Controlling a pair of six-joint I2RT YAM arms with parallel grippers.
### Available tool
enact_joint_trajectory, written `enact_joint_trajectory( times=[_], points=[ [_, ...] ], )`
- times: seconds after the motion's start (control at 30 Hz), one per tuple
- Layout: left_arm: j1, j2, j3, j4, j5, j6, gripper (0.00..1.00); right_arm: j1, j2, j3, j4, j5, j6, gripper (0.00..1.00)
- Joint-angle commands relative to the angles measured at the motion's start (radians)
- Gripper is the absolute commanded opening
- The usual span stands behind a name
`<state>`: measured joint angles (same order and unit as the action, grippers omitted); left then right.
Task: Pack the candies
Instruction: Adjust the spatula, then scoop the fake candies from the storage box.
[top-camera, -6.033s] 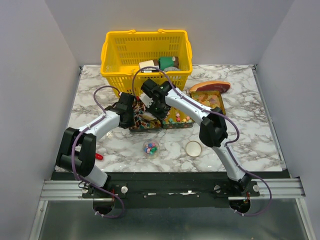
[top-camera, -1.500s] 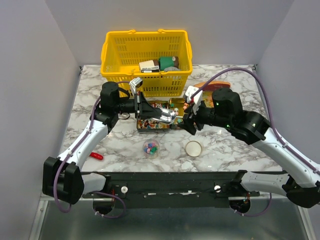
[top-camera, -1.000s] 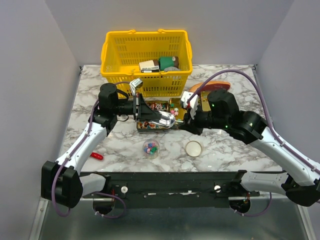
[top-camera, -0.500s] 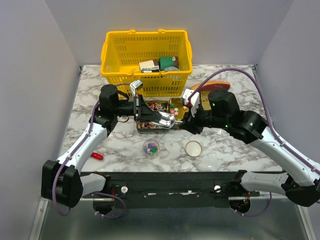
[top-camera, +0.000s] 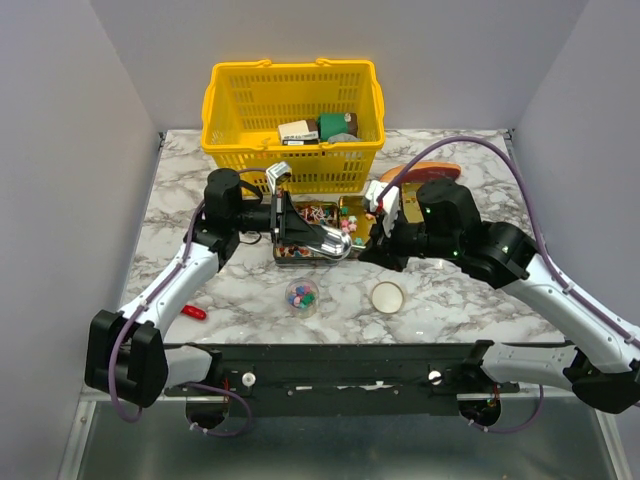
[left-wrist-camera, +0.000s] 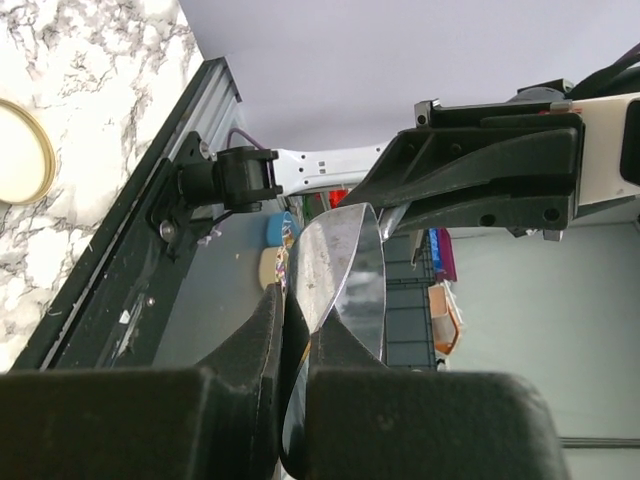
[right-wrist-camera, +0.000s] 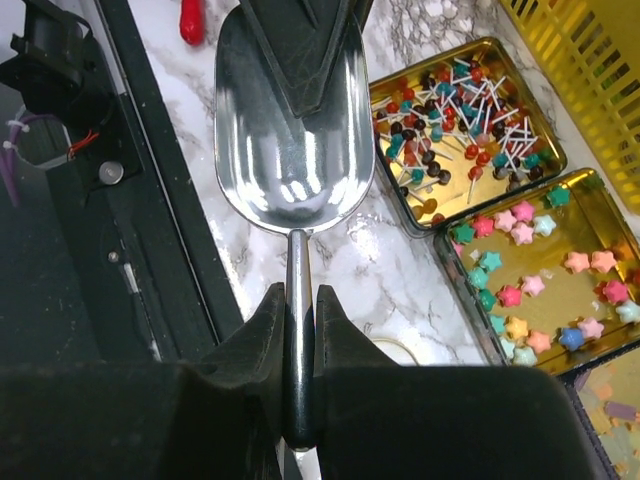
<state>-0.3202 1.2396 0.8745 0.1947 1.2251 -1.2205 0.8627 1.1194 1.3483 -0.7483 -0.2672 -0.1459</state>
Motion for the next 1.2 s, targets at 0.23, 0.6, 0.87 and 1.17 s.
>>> enact_joint_trajectory(
  times=[0.23, 0.6, 0.87, 1.17],
  points=[
    [0.061, 0.072, 0.046, -0.192, -0.110, 0.182, 0.75, -0.007, 0.066, 0.097, 0.009, 0.131, 0.091, 0.01],
    [0.239, 0.046, 0.241, -0.530, -0.410, 0.449, 0.99, -0.024, 0.272, 0.179, -0.150, 0.206, 0.121, 0.01],
    [0.239, 0.093, 0.196, -0.741, -0.912, 0.651, 0.82, -0.074, 0.598, 0.426, -0.342, 0.213, 0.137, 0.01],
    [0.201, 0.205, 0.158, -0.690, -0.990, 0.691, 0.61, -0.099, 0.786, 0.548, -0.367, 0.172, 0.123, 0.01]
  ],
)
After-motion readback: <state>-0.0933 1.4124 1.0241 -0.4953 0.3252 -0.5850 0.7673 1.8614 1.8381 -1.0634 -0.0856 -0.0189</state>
